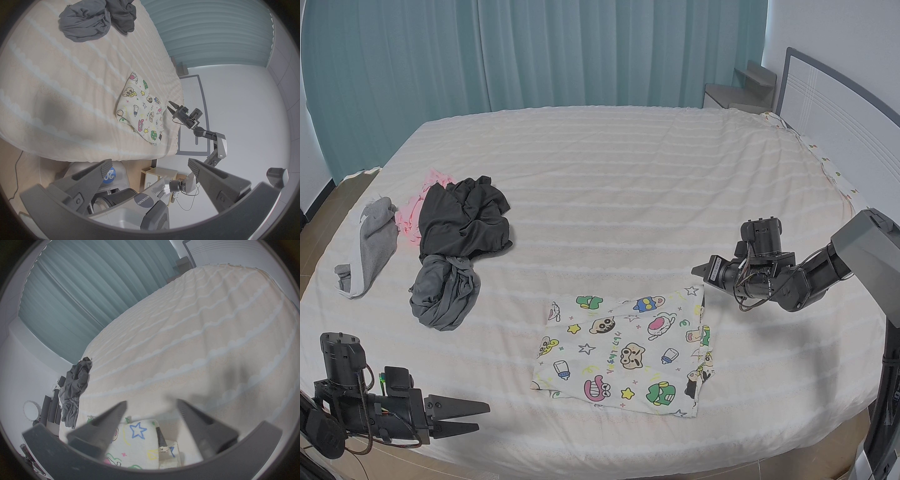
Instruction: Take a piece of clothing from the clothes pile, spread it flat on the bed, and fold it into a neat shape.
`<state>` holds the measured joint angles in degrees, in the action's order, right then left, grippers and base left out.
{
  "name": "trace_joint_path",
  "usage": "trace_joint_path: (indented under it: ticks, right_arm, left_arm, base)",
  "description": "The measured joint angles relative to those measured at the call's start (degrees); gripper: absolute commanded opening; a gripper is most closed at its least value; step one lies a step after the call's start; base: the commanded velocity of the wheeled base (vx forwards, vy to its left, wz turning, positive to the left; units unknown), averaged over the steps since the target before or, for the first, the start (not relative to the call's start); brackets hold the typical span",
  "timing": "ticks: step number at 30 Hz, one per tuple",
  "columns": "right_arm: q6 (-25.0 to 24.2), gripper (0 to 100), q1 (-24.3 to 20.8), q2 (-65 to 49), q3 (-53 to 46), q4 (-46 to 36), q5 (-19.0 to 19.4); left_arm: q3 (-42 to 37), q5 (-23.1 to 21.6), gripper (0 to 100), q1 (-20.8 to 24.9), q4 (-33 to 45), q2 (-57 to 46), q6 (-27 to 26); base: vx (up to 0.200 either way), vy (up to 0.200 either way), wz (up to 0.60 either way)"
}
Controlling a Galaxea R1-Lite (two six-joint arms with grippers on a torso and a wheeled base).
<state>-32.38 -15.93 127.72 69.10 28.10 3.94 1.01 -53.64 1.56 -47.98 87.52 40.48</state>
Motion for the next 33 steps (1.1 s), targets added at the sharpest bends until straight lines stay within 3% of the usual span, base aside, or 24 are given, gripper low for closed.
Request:
trace_joint_path:
  ticks: [6, 13, 18, 22, 30, 33]
  right_arm:
    - [-0.51, 100, 0.28, -3.11, -4.61, 0.09, 0.30]
    - [-0.66, 100, -1.15, -9.62, -17.80, 0.17, 0.73]
    - [-0.82, 100, -3.80, -14.08, -28.26, 1.18, 1.01]
    - [-2.51, 100, -6.91, -16.09, -33.90, 6.70, 1.06]
    - [-4.92, 100, -13.84, -14.82, -37.60, 10.17, 0.44]
    - [-4.99, 100, -15.37, -13.52, -37.71, 10.28, -1.51]
  left_arm:
    - [0.00, -0.01, 100, -0.02, -0.02, 0.29, -0.04]
    - [0.00, -0.01, 100, 0.00, -0.05, 0.49, -0.06]
    - [-0.02, -0.01, 100, 0.11, -0.07, 0.63, -0.09]
    - [-0.02, -0.01, 100, 0.15, -0.07, 0.82, -0.50]
    - [0.00, -0.01, 100, 0.12, -0.13, 1.49, -1.02]
    - [0.00, -0.04, 100, 0.11, -0.13, 1.62, -1.05]
  base:
    - [0.000, 0.000, 0.00]
    - [0.000, 0.000, 0.00]
    - [0.000, 0.000, 0.00]
    - [0.000, 0.000, 0.00]
    - [0.000, 0.000, 0.00]
    - [0.000, 0.000, 0.00]
